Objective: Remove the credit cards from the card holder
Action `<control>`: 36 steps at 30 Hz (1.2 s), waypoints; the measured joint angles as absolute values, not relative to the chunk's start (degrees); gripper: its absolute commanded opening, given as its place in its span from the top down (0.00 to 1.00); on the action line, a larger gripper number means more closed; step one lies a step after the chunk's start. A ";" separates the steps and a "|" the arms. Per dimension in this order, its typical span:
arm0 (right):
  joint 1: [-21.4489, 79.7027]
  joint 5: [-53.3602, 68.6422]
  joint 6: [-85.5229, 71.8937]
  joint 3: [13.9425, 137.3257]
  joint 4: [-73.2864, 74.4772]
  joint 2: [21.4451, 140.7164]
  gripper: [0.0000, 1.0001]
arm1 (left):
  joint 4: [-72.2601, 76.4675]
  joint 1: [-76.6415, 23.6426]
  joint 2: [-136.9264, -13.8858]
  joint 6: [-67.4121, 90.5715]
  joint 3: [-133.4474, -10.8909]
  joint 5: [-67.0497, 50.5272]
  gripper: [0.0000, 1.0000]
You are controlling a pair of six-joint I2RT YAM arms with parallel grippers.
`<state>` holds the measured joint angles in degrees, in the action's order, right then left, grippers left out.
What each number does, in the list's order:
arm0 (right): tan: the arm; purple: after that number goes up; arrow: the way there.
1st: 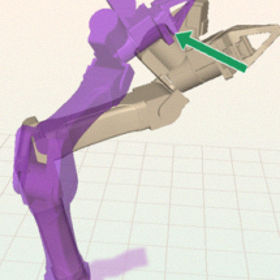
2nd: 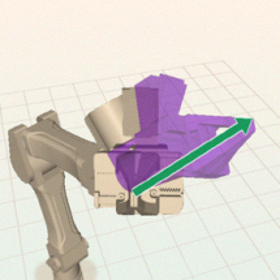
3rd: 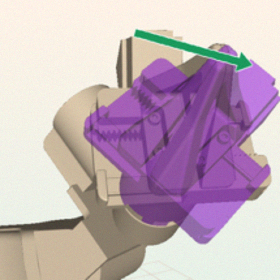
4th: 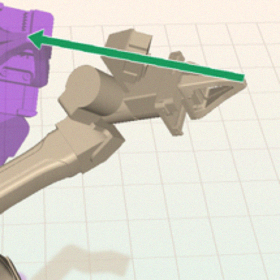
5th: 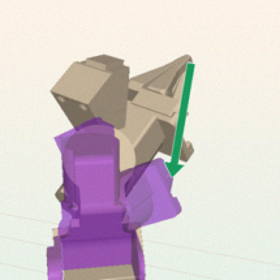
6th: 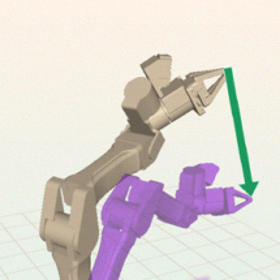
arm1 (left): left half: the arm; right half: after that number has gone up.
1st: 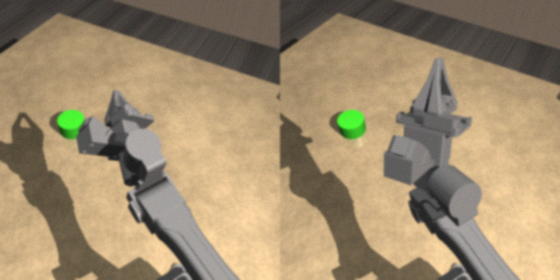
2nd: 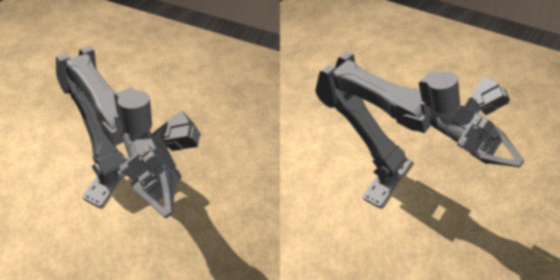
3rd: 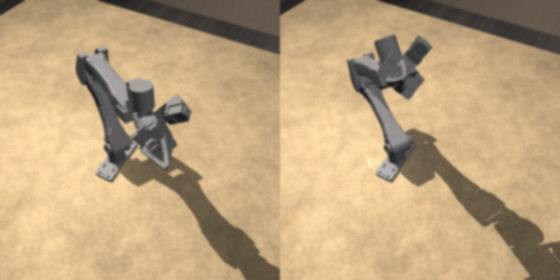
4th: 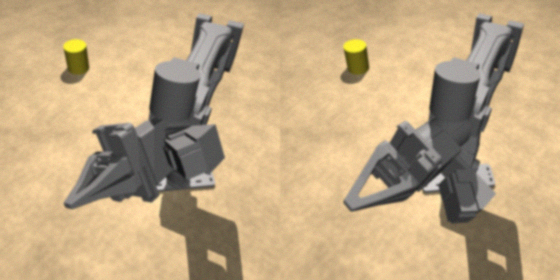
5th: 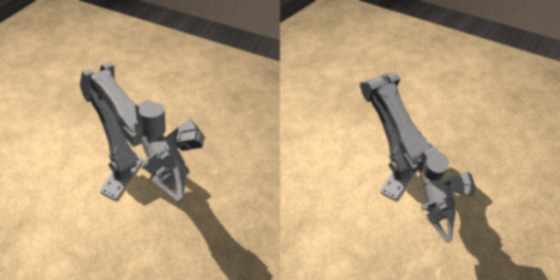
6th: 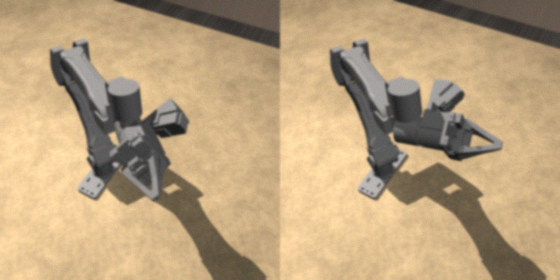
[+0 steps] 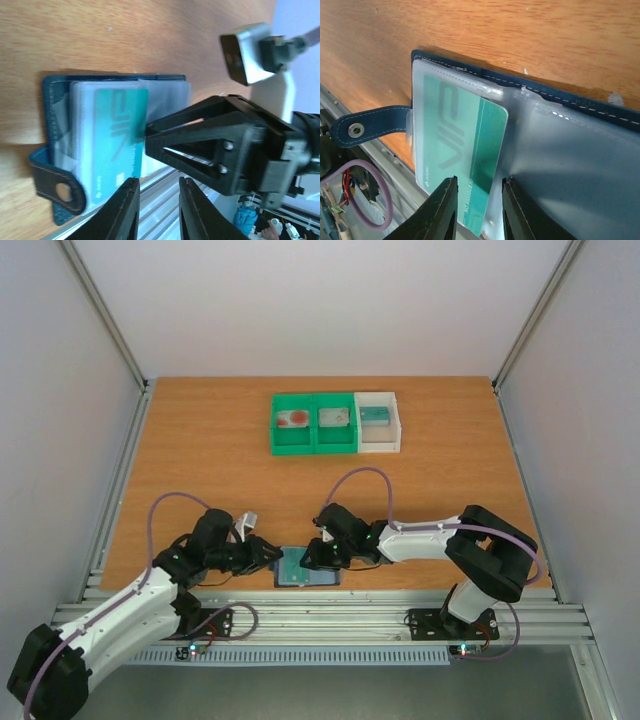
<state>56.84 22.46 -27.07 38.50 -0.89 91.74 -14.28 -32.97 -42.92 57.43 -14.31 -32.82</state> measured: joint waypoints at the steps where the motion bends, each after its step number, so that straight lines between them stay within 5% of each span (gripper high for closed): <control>1: 56.84 22.46 -27.11 38.50 -0.95 92.07 0.74 | -14.15 -33.28 -42.24 57.60 -14.31 -32.86 0.72; 10: 56.82 22.46 -27.44 38.50 -2.42 93.21 0.76 | -9.91 -34.17 -41.80 59.75 -13.67 -32.60 0.70; 21: 56.82 22.55 -28.18 38.46 -3.88 93.82 0.77 | -7.62 -34.17 -51.33 57.80 -12.95 -31.31 0.86; 36: 56.55 23.66 -28.56 38.09 -6.46 95.00 0.87 | -3.31 -34.22 -59.33 54.96 -10.96 -29.28 0.89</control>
